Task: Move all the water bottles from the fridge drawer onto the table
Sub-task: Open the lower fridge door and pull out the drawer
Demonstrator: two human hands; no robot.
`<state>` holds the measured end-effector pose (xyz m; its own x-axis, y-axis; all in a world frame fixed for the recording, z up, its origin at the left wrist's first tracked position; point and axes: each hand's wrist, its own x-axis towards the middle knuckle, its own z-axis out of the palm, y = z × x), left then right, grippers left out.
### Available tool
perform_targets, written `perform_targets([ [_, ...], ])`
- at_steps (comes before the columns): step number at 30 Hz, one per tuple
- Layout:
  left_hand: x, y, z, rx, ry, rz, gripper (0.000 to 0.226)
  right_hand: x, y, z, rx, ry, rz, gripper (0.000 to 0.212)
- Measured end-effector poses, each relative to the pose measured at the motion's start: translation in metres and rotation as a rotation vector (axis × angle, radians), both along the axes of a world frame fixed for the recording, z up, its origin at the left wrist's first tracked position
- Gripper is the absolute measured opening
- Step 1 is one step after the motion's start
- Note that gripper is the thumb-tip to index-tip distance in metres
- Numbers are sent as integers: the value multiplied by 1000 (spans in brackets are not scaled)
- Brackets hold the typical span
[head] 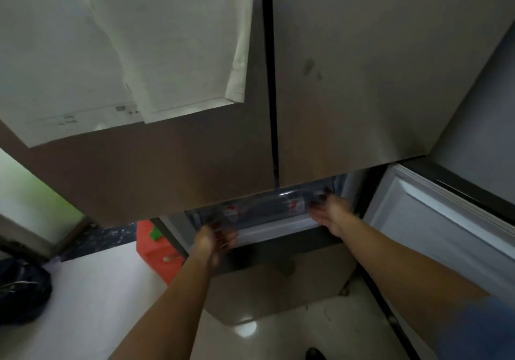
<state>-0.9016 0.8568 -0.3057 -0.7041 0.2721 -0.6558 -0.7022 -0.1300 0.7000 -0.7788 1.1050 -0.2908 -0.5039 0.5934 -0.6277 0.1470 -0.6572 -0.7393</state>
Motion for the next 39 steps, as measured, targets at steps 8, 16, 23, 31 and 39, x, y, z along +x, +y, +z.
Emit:
perform_targets([
  [8,-50,33,-33,594,-128,364,64,-54,48,-34,-557,570,-224,61],
  [16,-38,42,-12,519,-32,422,64,-51,49,-34,-460,418,-101,71],
  [23,-3,26,-6,310,-81,407,51,-8,27,-24,-361,230,-78,71],
  [31,47,-9,-9,181,-69,323,64,51,-9,-15,-299,127,-159,66],
  [39,118,-43,5,130,-103,264,62,112,-40,-23,-306,84,-192,66],
])
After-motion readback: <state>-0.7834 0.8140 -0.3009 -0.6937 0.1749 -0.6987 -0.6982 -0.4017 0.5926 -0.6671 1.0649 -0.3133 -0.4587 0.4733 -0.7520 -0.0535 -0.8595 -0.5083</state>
